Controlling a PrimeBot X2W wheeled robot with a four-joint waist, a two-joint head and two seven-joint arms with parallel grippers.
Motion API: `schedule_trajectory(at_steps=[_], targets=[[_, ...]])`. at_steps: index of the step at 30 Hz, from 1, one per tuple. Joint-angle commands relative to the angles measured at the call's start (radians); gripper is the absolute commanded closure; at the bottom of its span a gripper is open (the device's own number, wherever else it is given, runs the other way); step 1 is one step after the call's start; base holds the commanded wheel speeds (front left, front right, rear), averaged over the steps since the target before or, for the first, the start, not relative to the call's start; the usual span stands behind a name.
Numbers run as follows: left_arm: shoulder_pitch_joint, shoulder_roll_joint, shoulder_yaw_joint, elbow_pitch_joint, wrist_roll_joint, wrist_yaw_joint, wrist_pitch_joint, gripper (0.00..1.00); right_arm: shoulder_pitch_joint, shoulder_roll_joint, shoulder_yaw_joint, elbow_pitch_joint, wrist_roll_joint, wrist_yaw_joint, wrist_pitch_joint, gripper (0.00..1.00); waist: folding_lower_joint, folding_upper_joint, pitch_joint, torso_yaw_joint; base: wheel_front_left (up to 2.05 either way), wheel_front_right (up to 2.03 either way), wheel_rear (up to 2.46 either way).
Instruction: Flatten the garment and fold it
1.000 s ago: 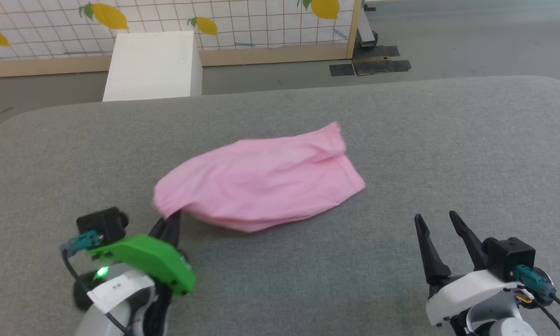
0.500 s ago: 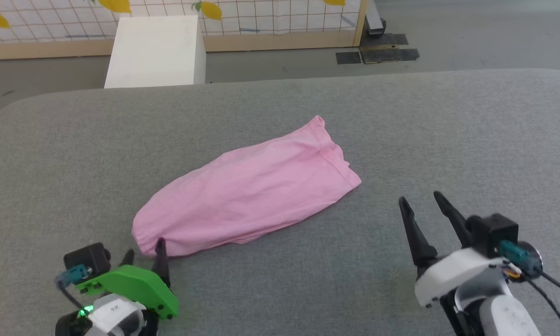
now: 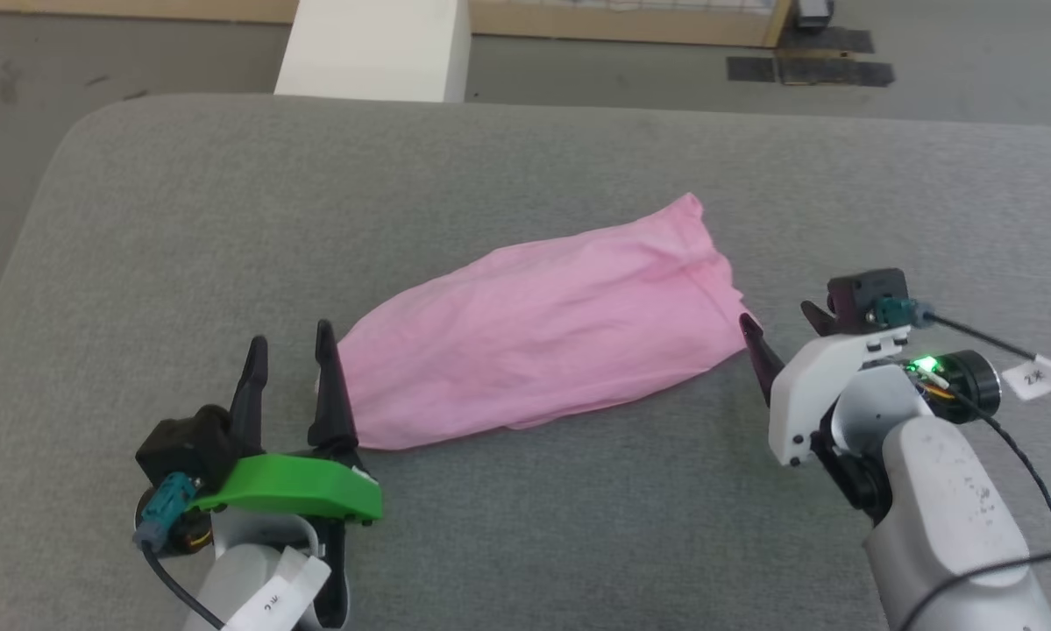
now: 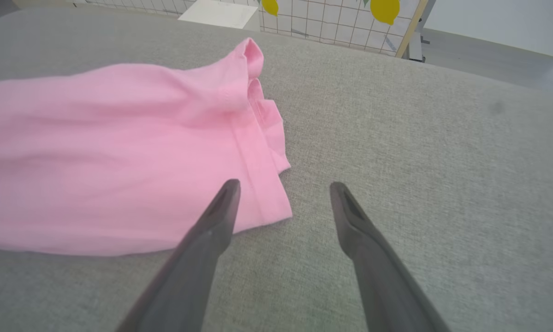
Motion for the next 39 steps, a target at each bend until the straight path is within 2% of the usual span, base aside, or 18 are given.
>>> schedule_trajectory(at_steps=[1, 9, 10, 11, 12, 13, 17, 23, 30, 35, 36, 38, 39], targets=[[-0.013, -0.015, 0.012, -0.013, 0.026, -0.015, -0.007, 0.00, -0.029, 0.000, -0.014, 0.024, -0.014, -0.002, 0.022, 0.00, 0.0000, 0.0000, 0.053, 0.056, 0.00, 0.00, 0.00], [-0.007, -0.067, 0.070, -0.008, 0.088, -0.087, -0.007, 0.00, -0.085, 0.000, -0.022, 0.134, -0.060, -0.002, 0.209, 0.00, 0.0000, 0.0000, 0.076, 0.085, 0.00, 0.00, 0.00], [-0.006, -0.070, 0.076, -0.004, 0.092, -0.093, -0.007, 0.00, -0.083, 0.000, -0.014, 0.138, -0.060, -0.002, 0.225, 0.18, 0.0000, 0.0000, 0.075, 0.084, 0.00, 0.00, 0.00], [-0.004, -0.072, 0.081, -0.001, 0.095, -0.097, -0.007, 0.00, -0.081, 0.000, -0.009, 0.138, -0.056, -0.002, 0.234, 0.55, 0.0000, 0.0000, 0.073, 0.082, 0.00, 0.00, 0.00], [-0.002, -0.074, 0.087, 0.004, 0.097, -0.101, -0.007, 0.00, -0.077, 0.000, -0.001, 0.135, -0.050, -0.002, 0.240, 0.64, 0.0000, 0.0000, 0.069, 0.079, 0.00, 0.00, 0.00], [0.000, -0.076, 0.090, 0.007, 0.100, -0.103, -0.007, 0.00, -0.073, -0.002, 0.003, 0.128, -0.044, -0.002, 0.238, 1.00, 0.0000, 0.0000, 0.065, 0.076, 0.00, 0.00, 0.00], [0.009, -0.079, 0.100, 0.027, 0.106, -0.112, -0.007, 0.00, -0.035, -0.013, -0.005, 0.074, -0.012, -0.002, 0.212, 1.00, 0.0000, 0.0000, 0.037, 0.057, 0.00, 0.00, 0.00], [0.038, -0.080, 0.114, 0.045, 0.110, -0.119, -0.008, 0.00, 0.101, -0.017, -0.107, -0.124, 0.030, -0.002, 0.185, 1.00, 0.0000, 0.0000, -0.020, 0.020, 0.00, 0.00, 0.00], [0.065, -0.081, 0.116, 0.059, 0.105, -0.125, -0.008, 0.00, 0.380, -0.005, -0.276, -0.394, 0.032, -0.002, 0.296, 1.00, 0.0000, 0.0000, -0.064, -0.008, 0.00, 0.00, 0.00], [0.072, -0.081, 0.119, 0.069, 0.106, -0.132, -0.008, 0.00, 0.547, 0.000, -0.355, -0.461, 0.085, -0.002, 0.397, 1.00, 0.0000, 0.0000, -0.079, -0.025, 0.00, 0.00, 0.00], [0.073, -0.081, 0.118, 0.071, 0.107, -0.134, -0.008, 0.00, 0.562, 0.000, -0.360, -0.459, 0.097, -0.002, 0.403, 0.94, 0.0000, 0.0000, -0.080, -0.028, 0.00, 0.00, 0.00], [0.073, -0.081, 0.116, 0.078, 0.108, -0.138, -0.008, 0.00, 0.575, 0.000, -0.365, -0.460, 0.117, -0.002, 0.381, 0.00, 0.0000, 0.0000, -0.083, -0.034, 0.00, 0.00, 0.00], [0.073, -0.081, 0.114, 0.081, 0.107, -0.140, -0.008, 0.00, 0.574, 0.000, -0.365, -0.457, 0.128, -0.002, 0.358, 0.00, 0.0000, 0.0000, -0.086, -0.037, 0.00, 0.00, 0.00]])
